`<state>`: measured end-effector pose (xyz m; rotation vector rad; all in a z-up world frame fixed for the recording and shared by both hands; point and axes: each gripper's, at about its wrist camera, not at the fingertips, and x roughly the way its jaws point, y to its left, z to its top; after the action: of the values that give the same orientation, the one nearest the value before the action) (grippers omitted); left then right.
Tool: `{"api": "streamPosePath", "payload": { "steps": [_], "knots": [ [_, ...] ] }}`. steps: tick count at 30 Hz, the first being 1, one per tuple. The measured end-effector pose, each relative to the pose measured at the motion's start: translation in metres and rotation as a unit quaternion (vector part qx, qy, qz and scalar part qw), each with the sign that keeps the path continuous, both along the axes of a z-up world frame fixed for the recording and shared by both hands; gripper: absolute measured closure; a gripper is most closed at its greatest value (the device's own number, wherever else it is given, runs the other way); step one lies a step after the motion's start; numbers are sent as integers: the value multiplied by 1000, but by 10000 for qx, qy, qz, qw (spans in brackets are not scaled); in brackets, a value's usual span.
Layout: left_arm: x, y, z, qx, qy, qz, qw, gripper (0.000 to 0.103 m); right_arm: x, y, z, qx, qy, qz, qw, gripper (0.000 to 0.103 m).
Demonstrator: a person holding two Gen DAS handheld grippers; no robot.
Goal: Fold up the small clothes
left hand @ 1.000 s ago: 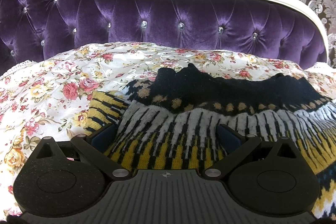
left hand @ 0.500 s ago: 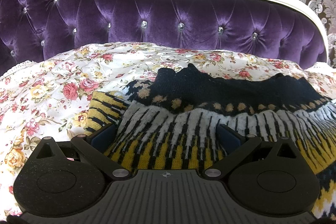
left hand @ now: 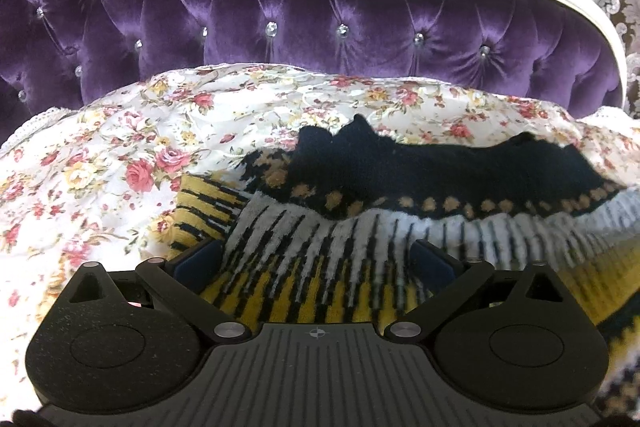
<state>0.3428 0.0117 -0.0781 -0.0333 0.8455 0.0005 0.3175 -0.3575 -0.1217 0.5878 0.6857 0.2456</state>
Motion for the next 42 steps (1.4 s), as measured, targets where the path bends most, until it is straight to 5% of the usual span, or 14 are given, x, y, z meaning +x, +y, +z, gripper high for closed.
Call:
{"api": "streamPosePath", "payload": {
  "steps": [6,13,15,17,19,20,25,31,35,42],
  "knots": [
    [-6,-38,25,-111,-35,-287,9995,2,1,5,-1,-114,107,33,9999,91],
    [5,-79,-5,-97,454,-342,9983,1,-4,-5,5,127,-17,39,9999,84],
    [4,-83,-10,93,329,-340,9988,0,-7,-14,9,329,-150,-55,9993,84],
    [3,-86,-12,230,321,-361,9986,0,-10,-22,11,609,-213,-154,9978,71],
    [4,-84,-12,180,376,-330,9986,0,-10,-30,10,867,-232,-201,9958,19],
    [5,-82,-12,127,405,-320,9986,0,-10,-33,9,904,-221,-233,9954,12],
    [6,-82,-16,155,344,-427,9984,0,-8,-50,3,933,154,-290,9951,12],
    [3,-84,-17,213,272,-407,9986,0,-3,-47,-21,1446,898,485,9842,11],
    [5,-84,-17,213,267,-411,9986,0,0,-29,-26,1656,943,1044,9761,7],
    [3,-83,-19,215,222,-436,9986,0,14,3,-24,1486,484,905,9836,0]
  ]
}}
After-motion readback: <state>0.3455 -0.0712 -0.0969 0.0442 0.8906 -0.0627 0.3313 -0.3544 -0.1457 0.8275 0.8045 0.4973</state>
